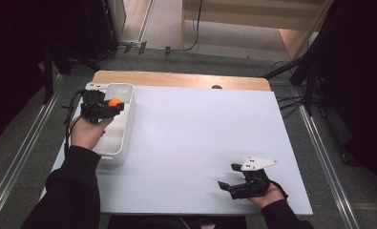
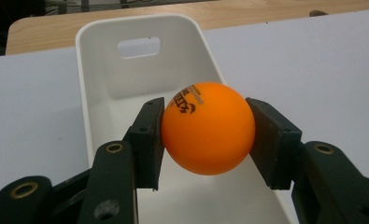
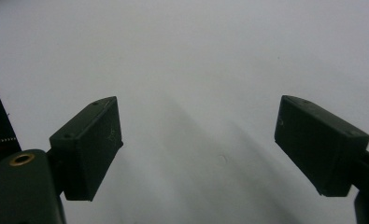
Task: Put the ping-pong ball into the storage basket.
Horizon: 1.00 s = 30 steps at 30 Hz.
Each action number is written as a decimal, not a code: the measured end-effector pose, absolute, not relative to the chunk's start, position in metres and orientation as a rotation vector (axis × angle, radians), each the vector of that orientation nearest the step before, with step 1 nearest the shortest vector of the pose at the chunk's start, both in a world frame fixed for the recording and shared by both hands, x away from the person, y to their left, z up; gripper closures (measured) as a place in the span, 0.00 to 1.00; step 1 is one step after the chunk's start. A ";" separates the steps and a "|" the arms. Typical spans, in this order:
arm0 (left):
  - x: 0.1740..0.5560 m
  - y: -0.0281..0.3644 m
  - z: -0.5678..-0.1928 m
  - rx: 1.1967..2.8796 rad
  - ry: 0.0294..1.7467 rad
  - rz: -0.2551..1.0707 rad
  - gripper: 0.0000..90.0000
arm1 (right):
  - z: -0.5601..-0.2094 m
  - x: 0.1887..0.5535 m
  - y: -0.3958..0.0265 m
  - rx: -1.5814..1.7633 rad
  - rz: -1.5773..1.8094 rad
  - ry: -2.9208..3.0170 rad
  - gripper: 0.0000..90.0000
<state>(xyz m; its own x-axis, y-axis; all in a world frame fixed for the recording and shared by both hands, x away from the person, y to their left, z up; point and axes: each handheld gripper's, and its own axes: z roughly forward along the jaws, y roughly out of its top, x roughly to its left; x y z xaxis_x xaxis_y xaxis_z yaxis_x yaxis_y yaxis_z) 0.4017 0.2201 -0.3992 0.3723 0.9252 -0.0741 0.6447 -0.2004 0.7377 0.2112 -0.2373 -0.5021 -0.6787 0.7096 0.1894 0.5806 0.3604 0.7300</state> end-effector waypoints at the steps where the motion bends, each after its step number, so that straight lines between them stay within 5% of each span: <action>1: 0.402 0.220 -0.400 1.931 1.356 0.510 0.56 | -0.502 0.211 -0.237 1.176 1.217 2.456 0.15; 23: 0.408 0.223 -0.414 1.947 1.411 0.491 0.56 | -0.502 0.211 -0.237 1.173 1.217 2.455 0.15; 30: 0.406 0.224 -0.408 1.920 1.395 0.506 0.43 | -0.502 0.211 -0.237 1.178 1.216 2.455 0.15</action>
<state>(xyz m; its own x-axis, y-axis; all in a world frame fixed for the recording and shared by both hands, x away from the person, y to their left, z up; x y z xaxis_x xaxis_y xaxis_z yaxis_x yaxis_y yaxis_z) 0.4063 0.2245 -0.4078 0.3439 0.9350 -0.0872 0.6617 -0.1754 0.7289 0.2105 -0.2373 -0.5016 -0.6775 0.7107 0.1895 0.5813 0.3596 0.7299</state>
